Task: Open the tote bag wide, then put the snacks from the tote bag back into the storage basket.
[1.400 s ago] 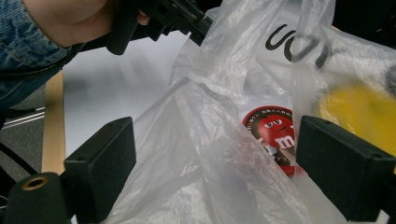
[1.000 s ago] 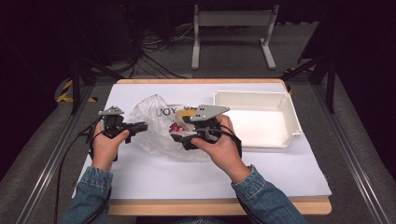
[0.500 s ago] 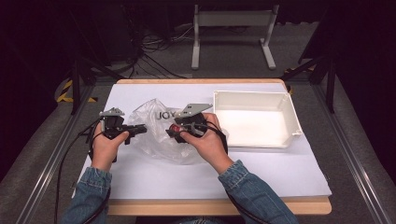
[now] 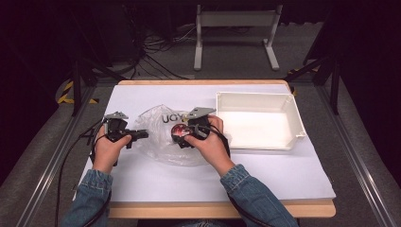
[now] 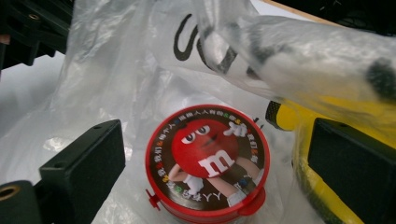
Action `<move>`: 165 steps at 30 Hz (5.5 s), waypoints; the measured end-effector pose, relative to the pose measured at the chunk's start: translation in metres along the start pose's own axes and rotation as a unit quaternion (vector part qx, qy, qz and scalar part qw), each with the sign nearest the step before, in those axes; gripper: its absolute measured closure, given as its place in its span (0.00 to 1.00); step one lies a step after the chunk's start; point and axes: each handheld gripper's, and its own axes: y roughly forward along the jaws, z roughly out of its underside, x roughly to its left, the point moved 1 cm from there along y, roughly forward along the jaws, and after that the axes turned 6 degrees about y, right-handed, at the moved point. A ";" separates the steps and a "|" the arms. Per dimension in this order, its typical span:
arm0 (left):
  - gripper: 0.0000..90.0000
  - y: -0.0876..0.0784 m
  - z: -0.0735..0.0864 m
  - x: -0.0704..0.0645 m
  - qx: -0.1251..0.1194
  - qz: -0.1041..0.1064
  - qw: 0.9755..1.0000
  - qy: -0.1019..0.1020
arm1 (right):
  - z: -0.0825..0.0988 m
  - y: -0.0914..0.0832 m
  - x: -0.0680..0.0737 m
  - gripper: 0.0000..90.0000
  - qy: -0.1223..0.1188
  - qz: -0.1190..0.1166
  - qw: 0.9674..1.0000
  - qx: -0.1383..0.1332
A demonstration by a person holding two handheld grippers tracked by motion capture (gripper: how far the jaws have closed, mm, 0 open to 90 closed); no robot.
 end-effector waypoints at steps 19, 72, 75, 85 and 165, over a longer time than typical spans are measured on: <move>0.92 0.003 0.009 0.012 0.016 -0.009 1.000 -0.022 | 0.028 0.029 -0.002 0.03 0.002 0.008 0.998 0.060; 0.94 0.070 -0.021 0.011 0.065 -0.185 0.970 0.147 | 0.042 0.025 -0.006 0.03 -0.008 -0.011 0.999 0.036; 0.94 0.071 -0.020 0.010 0.083 -0.186 0.967 0.152 | 0.043 0.026 -0.006 0.04 -0.010 -0.013 0.999 0.039; 0.63 0.054 -0.020 0.003 0.087 -0.131 0.975 0.155 | 0.043 0.022 -0.005 0.04 -0.010 -0.018 0.999 0.033; 0.09 -0.080 -0.021 -0.018 -0.066 -0.010 0.991 0.114 | -0.036 -0.025 0.041 0.28 -0.112 -0.079 0.990 0.025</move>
